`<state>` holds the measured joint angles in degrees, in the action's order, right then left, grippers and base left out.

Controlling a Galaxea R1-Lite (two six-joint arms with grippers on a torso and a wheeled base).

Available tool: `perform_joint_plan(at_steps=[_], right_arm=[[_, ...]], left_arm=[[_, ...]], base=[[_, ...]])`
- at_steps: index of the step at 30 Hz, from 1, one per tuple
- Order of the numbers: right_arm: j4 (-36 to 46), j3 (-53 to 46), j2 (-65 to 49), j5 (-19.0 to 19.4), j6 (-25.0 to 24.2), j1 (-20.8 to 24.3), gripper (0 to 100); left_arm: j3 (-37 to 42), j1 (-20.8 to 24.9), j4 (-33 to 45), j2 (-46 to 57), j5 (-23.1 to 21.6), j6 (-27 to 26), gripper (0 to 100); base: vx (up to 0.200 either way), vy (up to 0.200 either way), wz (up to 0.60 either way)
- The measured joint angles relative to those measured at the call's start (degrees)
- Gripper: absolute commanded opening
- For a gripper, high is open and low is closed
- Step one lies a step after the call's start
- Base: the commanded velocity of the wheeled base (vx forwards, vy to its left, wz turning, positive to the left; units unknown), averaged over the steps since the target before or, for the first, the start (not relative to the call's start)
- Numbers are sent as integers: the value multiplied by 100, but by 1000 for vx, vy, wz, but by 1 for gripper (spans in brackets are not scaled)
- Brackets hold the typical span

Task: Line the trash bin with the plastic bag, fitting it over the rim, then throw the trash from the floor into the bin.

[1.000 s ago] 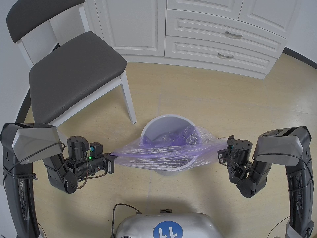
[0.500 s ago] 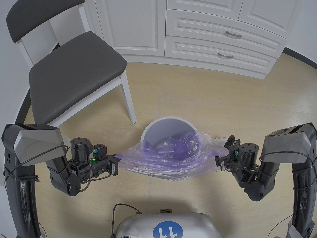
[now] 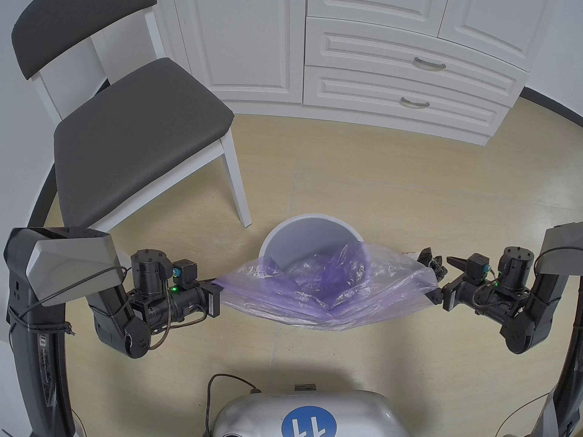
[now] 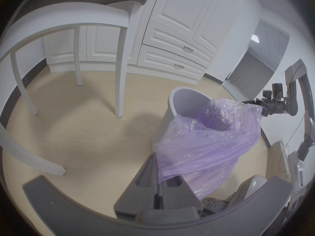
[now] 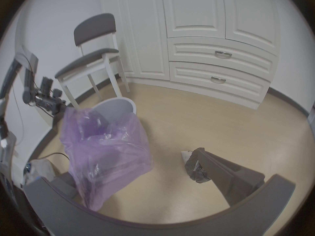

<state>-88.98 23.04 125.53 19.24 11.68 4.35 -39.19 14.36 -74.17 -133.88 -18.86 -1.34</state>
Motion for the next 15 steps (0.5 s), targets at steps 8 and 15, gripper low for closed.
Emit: perform_joint_plan(at_steps=[8,15], right_arm=[[0,5,33,1705,-644,-886,100],[0,135,350,2515,-761,-1438,100]], left_arm=[[-345,-20,62,-83,143,443,0],[-614,-56,93,-295,349,558,0]], base=[[0,0,0],[0,0,0]])
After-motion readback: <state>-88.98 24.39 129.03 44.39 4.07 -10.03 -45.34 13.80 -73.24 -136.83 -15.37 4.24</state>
